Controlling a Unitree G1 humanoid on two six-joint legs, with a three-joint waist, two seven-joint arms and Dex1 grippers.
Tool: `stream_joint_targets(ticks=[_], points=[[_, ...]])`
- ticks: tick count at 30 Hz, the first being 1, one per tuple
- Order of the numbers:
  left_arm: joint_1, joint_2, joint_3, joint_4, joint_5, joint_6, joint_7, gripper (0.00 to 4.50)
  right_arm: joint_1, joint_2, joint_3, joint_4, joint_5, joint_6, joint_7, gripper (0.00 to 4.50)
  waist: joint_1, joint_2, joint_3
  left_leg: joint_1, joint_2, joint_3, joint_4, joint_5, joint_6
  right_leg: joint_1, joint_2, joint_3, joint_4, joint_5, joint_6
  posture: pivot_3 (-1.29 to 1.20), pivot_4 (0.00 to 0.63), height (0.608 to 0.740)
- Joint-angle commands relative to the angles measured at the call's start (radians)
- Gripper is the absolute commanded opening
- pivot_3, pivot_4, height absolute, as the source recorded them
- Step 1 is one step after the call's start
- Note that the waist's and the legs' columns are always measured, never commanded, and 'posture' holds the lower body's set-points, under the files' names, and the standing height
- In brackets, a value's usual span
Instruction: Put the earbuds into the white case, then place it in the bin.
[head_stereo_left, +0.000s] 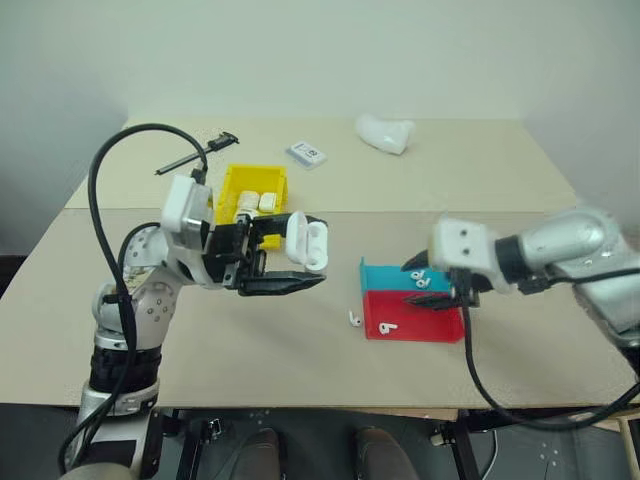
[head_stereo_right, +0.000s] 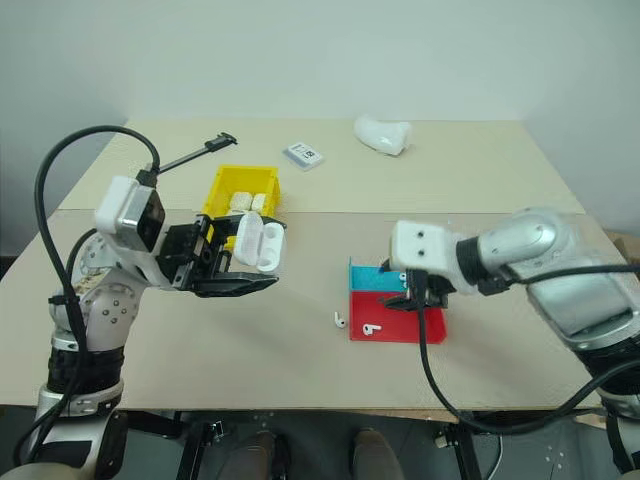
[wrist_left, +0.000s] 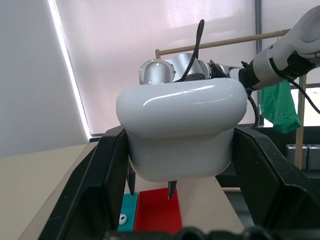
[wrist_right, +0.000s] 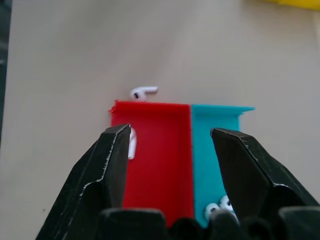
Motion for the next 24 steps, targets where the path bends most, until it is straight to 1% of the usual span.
stream_joint_targets(ticks=[1,8,13,16,18,24], points=[[0.019,0.020,0.023,-0.058,-0.023,-0.016,0.027,2.83,-0.004,0.038,0.068,0.014,-0.112,-0.053,0.002,3.26,-0.002,0.000,0.000,0.001,0.000,0.000,0.000,0.000,0.000,0.000,0.000,0.000,0.000,0.000,0.000,0.00,0.150,0.740],[0.052,0.032,0.019,-0.093,-0.030,-0.012,0.065,2.83,-0.060,0.147,0.199,0.078,-0.256,0.039,0.007,3.26,0.000,0.000,0.000,0.001,0.000,0.001,0.000,0.000,0.000,0.000,0.000,0.001,0.001,0.000,0.000,0.00,0.150,0.740],[0.054,0.033,0.010,-0.098,-0.031,-0.010,0.076,2.83,-0.076,0.188,0.241,0.075,-0.309,0.126,0.019,3.26,0.001,0.000,0.000,0.001,0.000,0.001,0.000,0.000,0.000,0.000,0.000,0.000,0.000,0.000,0.000,0.00,0.150,0.740],[0.054,0.031,0.006,-0.098,-0.031,-0.011,0.079,2.83,-0.083,0.198,0.250,0.080,-0.331,0.148,0.025,2.67,0.001,0.000,0.000,0.001,0.000,0.001,0.000,0.000,0.000,0.000,0.000,0.000,0.000,0.000,0.000,0.00,0.150,0.740],[0.056,0.030,0.004,-0.101,-0.032,-0.010,0.082,2.83,-0.082,0.200,0.248,0.080,-0.338,0.148,0.030,1.98,0.001,0.000,0.000,0.001,0.000,0.002,0.000,0.000,0.000,0.000,0.000,0.000,0.000,0.000,0.000,0.00,0.150,0.740],[0.065,0.033,0.005,-0.112,-0.041,-0.006,0.091,2.83,-0.076,0.213,0.250,0.084,-0.353,0.141,0.044,1.98,0.000,0.000,0.000,0.001,0.000,0.002,0.000,0.000,0.000,0.000,0.000,0.000,0.000,0.000,0.000,0.00,0.150,0.740]])
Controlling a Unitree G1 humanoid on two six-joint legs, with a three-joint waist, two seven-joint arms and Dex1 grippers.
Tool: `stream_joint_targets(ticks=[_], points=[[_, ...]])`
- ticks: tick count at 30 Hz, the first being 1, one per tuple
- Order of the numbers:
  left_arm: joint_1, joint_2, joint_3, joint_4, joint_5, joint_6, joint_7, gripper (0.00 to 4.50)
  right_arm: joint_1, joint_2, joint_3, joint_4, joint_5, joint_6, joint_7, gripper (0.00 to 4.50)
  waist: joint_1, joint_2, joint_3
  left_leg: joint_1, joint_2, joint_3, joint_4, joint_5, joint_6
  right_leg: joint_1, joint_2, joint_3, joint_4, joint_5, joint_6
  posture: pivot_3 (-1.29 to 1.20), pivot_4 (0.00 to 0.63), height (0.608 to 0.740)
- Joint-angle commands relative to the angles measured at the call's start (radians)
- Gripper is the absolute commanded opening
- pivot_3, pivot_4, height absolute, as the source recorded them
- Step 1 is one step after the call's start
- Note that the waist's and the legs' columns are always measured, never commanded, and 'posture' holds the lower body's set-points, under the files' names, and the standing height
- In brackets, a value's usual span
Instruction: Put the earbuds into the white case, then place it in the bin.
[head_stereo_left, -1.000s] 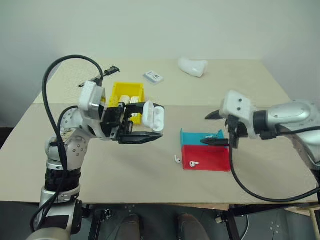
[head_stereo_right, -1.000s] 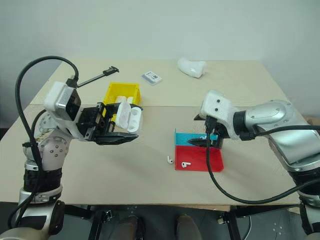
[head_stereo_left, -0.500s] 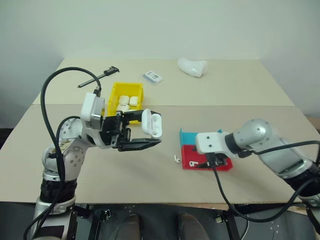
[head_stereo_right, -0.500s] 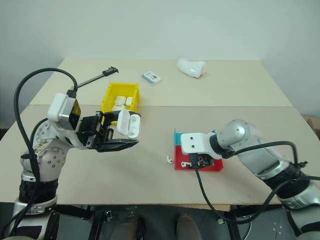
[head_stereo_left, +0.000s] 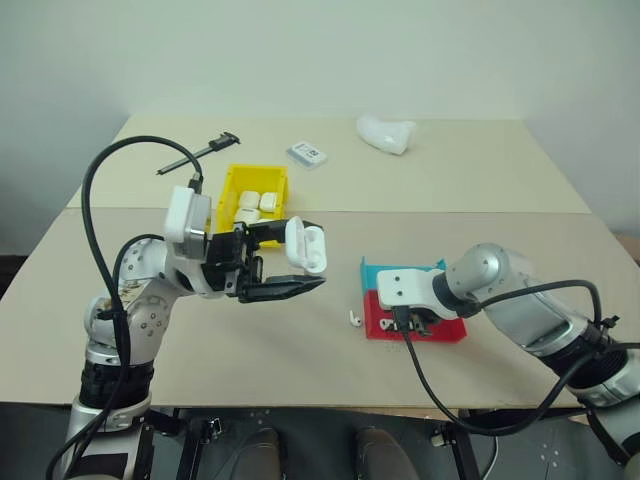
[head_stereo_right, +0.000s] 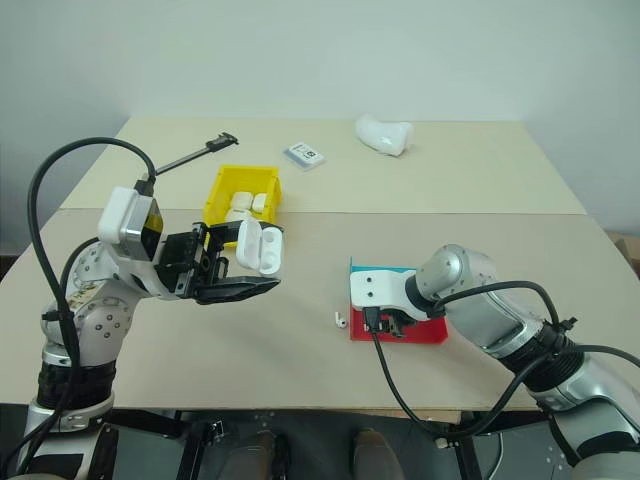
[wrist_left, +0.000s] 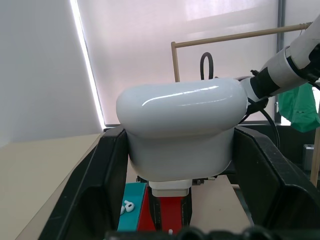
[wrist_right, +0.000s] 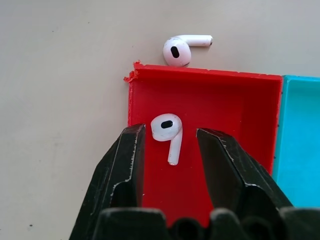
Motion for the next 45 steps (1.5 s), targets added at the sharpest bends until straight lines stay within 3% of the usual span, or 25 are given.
stream_joint_targets(ticks=[1,18,22,28,31,34,41,45], points=[[0.005,0.010,0.007,-0.043,-0.031,-0.005,0.007,2.83,-0.013,0.011,-0.004,-0.004,-0.016,-0.006,0.008,1.98,0.000,0.000,0.000,0.000,0.000,0.000,0.000,0.000,0.000,0.000,0.000,0.000,0.000,0.000,0.000,0.00,0.150,0.740],[0.019,0.038,0.005,-0.066,-0.052,-0.001,0.019,2.83,0.013,0.043,0.005,0.053,-0.059,-0.059,0.013,1.98,0.000,0.000,0.000,0.000,0.000,0.001,0.000,0.000,0.000,0.000,0.000,0.000,0.000,0.000,0.000,0.00,0.150,0.740],[0.022,0.039,0.004,-0.070,-0.053,-0.001,0.021,2.83,0.017,0.045,0.003,0.054,-0.057,-0.065,0.013,0.71,0.000,0.000,0.000,0.001,0.000,0.001,0.000,0.000,0.000,0.000,0.000,0.000,0.000,0.000,0.000,0.00,0.150,0.740],[0.024,0.039,0.002,-0.075,-0.059,0.002,0.023,2.83,0.033,0.045,-0.041,0.023,-0.027,-0.026,-0.001,0.63,0.000,0.000,0.000,0.001,0.000,0.001,0.000,0.000,0.000,0.001,0.000,0.000,0.000,0.000,0.000,0.00,0.150,0.740],[0.019,0.032,-0.005,-0.072,-0.064,0.004,0.021,2.83,0.048,0.042,-0.159,-0.027,0.040,0.045,-0.025,0.63,0.001,0.000,0.000,0.000,0.000,0.001,0.000,0.000,0.000,0.000,0.000,0.000,0.000,0.000,0.000,0.00,0.150,0.740],[0.004,0.018,-0.021,-0.062,-0.070,0.003,0.016,2.83,0.087,0.074,-0.419,-0.103,0.197,0.140,-0.073,0.63,0.002,0.000,0.000,0.000,0.000,0.000,0.000,0.000,0.000,0.000,0.000,0.000,0.000,0.000,0.000,0.00,0.150,0.740],[-0.072,-0.031,-0.078,0.008,-0.062,-0.013,-0.017,2.83,0.137,0.321,-0.976,-0.278,0.586,0.253,-0.297,0.63,0.005,0.000,0.000,0.000,0.000,-0.001,0.000,0.000,0.000,0.002,0.000,-0.001,-0.001,0.000,0.000,0.00,0.150,0.740],[-0.124,-0.073,-0.111,0.071,-0.042,-0.027,-0.035,2.83,0.096,0.409,-1.062,-0.349,0.828,0.334,-0.421,0.63,-0.002,0.000,0.000,0.001,0.000,-0.001,0.000,0.000,0.000,0.002,0.000,0.000,0.000,0.000,0.000,0.00,0.150,0.740]])
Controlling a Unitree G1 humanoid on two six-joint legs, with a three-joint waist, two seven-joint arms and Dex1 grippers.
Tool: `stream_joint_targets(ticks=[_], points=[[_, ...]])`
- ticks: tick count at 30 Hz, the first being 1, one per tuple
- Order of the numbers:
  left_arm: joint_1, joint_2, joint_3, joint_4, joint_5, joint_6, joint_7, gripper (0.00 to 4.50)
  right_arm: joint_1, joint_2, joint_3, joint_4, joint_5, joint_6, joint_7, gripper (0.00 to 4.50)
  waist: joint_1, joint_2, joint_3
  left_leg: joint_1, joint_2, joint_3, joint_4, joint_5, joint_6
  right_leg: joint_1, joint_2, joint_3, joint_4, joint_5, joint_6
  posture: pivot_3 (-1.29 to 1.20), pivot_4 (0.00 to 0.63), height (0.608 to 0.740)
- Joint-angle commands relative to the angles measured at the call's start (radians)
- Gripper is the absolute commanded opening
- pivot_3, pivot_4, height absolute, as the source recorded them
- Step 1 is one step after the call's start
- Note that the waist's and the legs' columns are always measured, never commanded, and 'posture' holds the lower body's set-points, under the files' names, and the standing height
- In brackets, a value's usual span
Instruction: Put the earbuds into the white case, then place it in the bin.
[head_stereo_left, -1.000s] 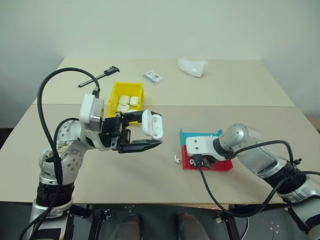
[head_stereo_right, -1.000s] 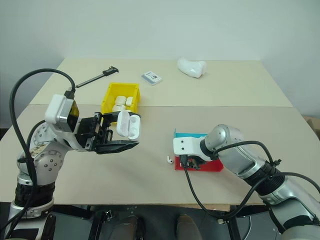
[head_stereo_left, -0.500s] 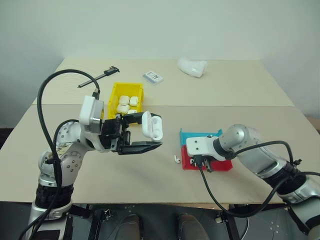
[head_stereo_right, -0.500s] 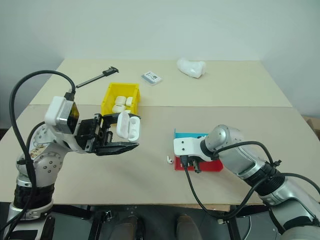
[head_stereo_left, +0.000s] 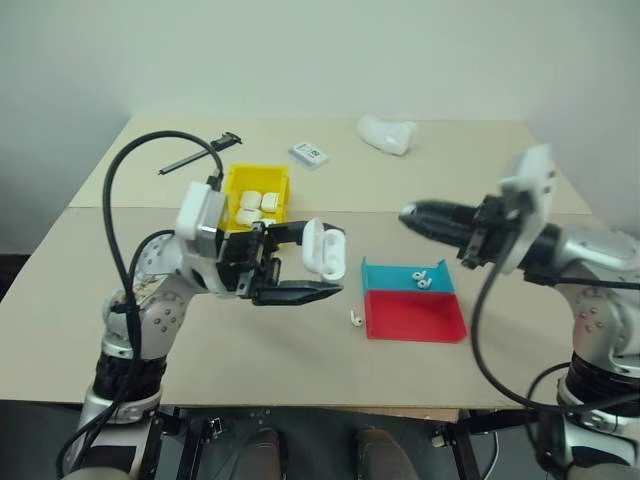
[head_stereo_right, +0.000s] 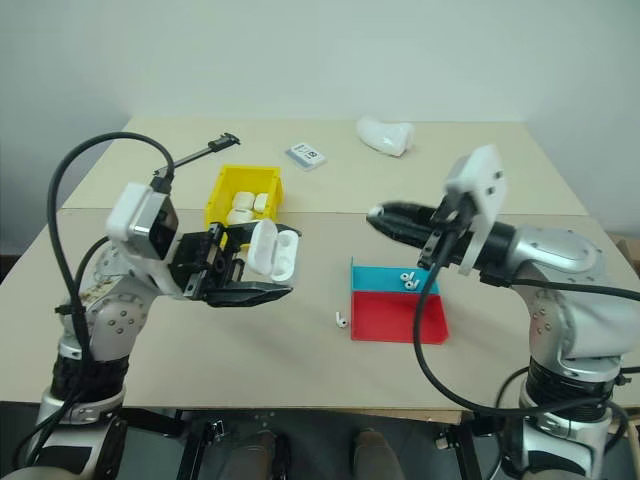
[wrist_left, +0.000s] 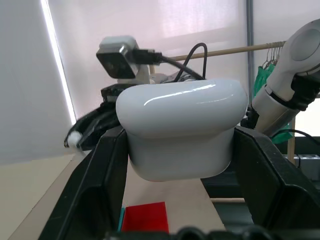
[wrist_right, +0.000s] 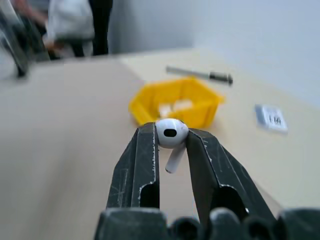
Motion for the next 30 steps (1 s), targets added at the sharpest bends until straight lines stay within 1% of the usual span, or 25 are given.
stream_joint_targets(ticks=[1,6,9,12,22,30], points=[[-0.056,-0.036,-0.030,0.047,0.018,-0.020,-0.012,2.83,-0.056,0.047,-0.062,-0.088,0.235,0.071,-0.118,0.63,-0.003,0.000,0.000,0.000,0.000,0.000,0.000,0.000,0.000,0.000,0.000,0.000,0.000,0.000,0.000,0.00,0.150,0.740],[-0.102,-0.076,-0.066,0.106,0.054,-0.016,-0.007,2.83,-0.072,0.075,-0.001,-0.145,0.414,0.085,-0.266,0.63,-0.004,0.000,0.000,0.000,0.000,-0.001,-0.001,0.000,0.000,-0.001,0.001,0.000,0.000,0.000,0.000,0.00,0.150,0.740],[-0.112,-0.089,-0.069,0.116,0.054,-0.014,-0.014,2.83,-0.044,0.065,0.055,-0.163,0.422,0.052,-0.317,0.63,-0.004,0.000,0.000,-0.001,0.000,-0.001,-0.001,0.000,0.000,-0.001,0.000,0.000,-0.001,0.000,0.000,0.00,0.150,0.740],[-0.116,-0.086,-0.065,0.121,0.055,-0.010,-0.027,2.83,-0.025,0.042,0.080,-0.165,0.431,0.027,-0.345,0.63,-0.004,0.000,0.000,-0.001,0.000,-0.001,-0.001,0.000,0.000,-0.001,0.000,0.000,-0.001,0.000,0.000,0.00,0.150,0.740],[-0.127,-0.080,-0.056,0.125,0.062,-0.009,-0.042,2.83,0.048,-0.072,0.150,-0.174,0.421,-0.058,-0.339,0.63,-0.004,0.000,0.000,-0.001,0.000,-0.002,-0.001,0.000,0.000,-0.001,0.000,0.000,-0.001,0.000,0.000,0.00,0.150,0.740],[-0.125,-0.077,-0.055,0.120,0.065,-0.004,-0.041,2.83,0.071,-0.125,0.202,-0.175,0.400,-0.130,-0.324,0.63,-0.003,0.000,0.000,-0.001,0.000,-0.002,-0.001,0.000,0.000,-0.001,0.000,0.000,-0.001,0.000,0.000,0.00,0.150,0.740]])
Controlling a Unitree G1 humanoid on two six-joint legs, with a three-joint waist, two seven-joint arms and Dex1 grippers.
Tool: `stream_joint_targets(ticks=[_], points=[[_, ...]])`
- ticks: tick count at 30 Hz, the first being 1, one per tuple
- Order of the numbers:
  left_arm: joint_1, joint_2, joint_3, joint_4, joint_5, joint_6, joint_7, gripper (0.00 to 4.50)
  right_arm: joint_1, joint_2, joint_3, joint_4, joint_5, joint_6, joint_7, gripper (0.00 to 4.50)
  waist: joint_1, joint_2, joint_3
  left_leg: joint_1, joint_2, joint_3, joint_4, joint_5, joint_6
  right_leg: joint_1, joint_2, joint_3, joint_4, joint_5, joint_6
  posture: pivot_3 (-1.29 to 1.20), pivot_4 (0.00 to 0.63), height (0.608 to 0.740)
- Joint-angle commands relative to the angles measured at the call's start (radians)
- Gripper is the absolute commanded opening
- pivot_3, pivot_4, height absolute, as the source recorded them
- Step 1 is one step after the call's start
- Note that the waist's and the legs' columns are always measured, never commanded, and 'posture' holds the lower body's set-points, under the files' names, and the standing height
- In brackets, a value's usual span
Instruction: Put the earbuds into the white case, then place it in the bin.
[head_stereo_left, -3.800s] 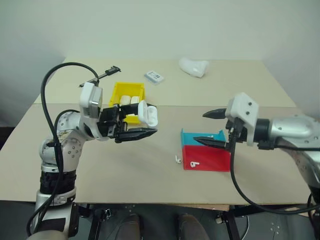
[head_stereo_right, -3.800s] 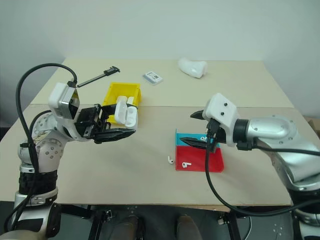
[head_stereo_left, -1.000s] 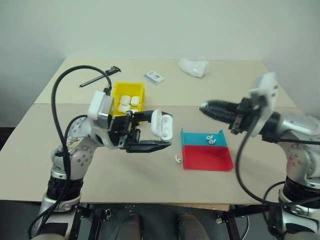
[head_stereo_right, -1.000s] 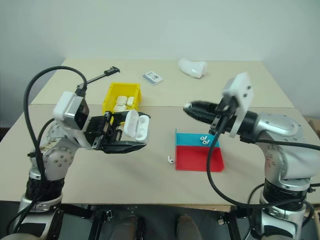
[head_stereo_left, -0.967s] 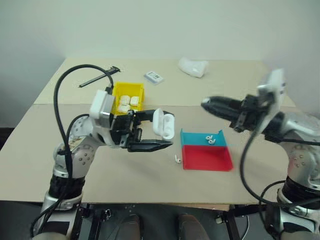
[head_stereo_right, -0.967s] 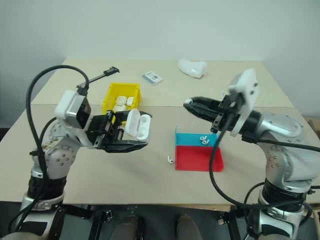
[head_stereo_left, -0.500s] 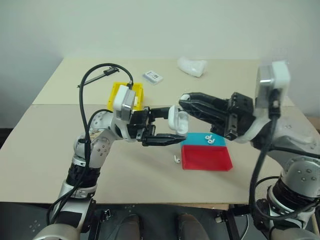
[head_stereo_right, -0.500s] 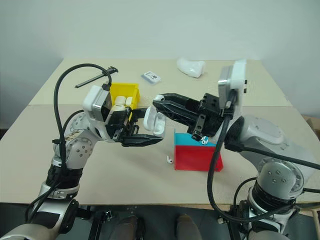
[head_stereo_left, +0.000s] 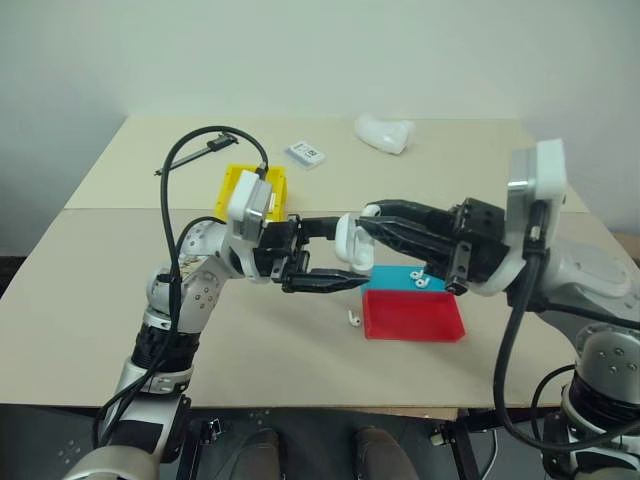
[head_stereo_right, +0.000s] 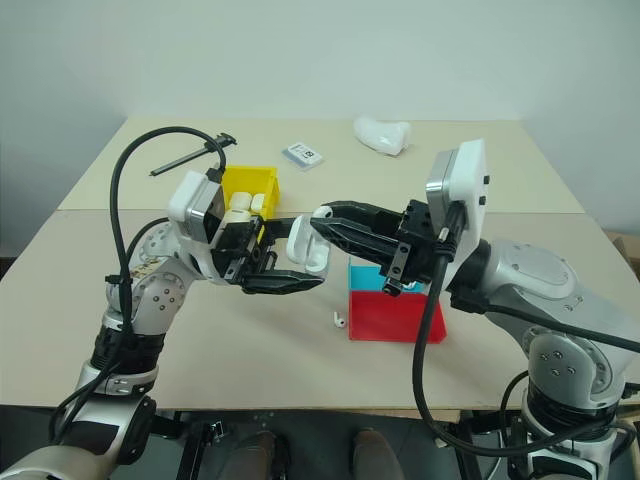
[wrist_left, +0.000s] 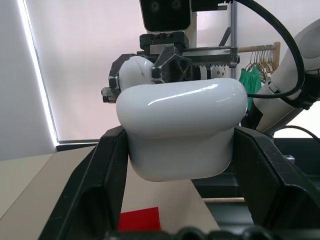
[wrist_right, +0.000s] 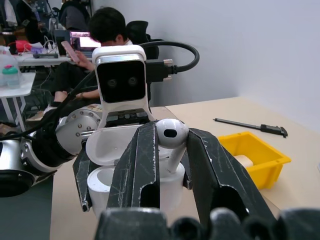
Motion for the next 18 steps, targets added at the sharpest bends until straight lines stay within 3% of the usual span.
stream_joint_targets(ticks=[1,8,16,18], points=[[-0.023,0.001,0.019,-0.030,-0.015,-0.006,0.001,2.83,0.008,-0.023,0.018,-0.018,-0.014,-0.040,0.004,0.63,0.000,0.000,0.000,0.000,0.000,0.000,0.000,0.000,0.000,0.000,0.000,0.000,0.000,0.000,0.000,0.00,0.150,0.740],[-0.022,0.003,0.019,-0.034,-0.018,-0.005,-0.005,2.83,0.027,-0.051,0.060,-0.020,-0.065,-0.083,-0.004,0.63,0.000,0.000,0.000,0.000,0.000,0.000,0.000,0.000,0.000,0.000,0.000,0.000,0.000,0.000,0.000,0.00,0.150,0.740],[-0.028,0.003,0.030,-0.021,-0.015,-0.011,-0.003,2.83,0.064,-0.109,0.037,-0.012,-0.014,-0.134,0.095,3.28,0.001,0.000,0.000,0.000,0.000,0.000,0.000,0.000,0.000,0.000,0.000,0.000,-0.001,0.000,0.000,0.00,0.150,0.740],[-0.032,0.005,0.034,-0.016,-0.012,-0.014,-0.001,2.83,0.065,-0.121,0.034,-0.004,-0.019,-0.144,0.103,3.51,0.001,0.000,0.000,0.000,0.000,0.000,0.000,0.000,0.000,0.000,0.000,0.000,-0.001,0.000,0.000,0.00,0.150,0.740]])
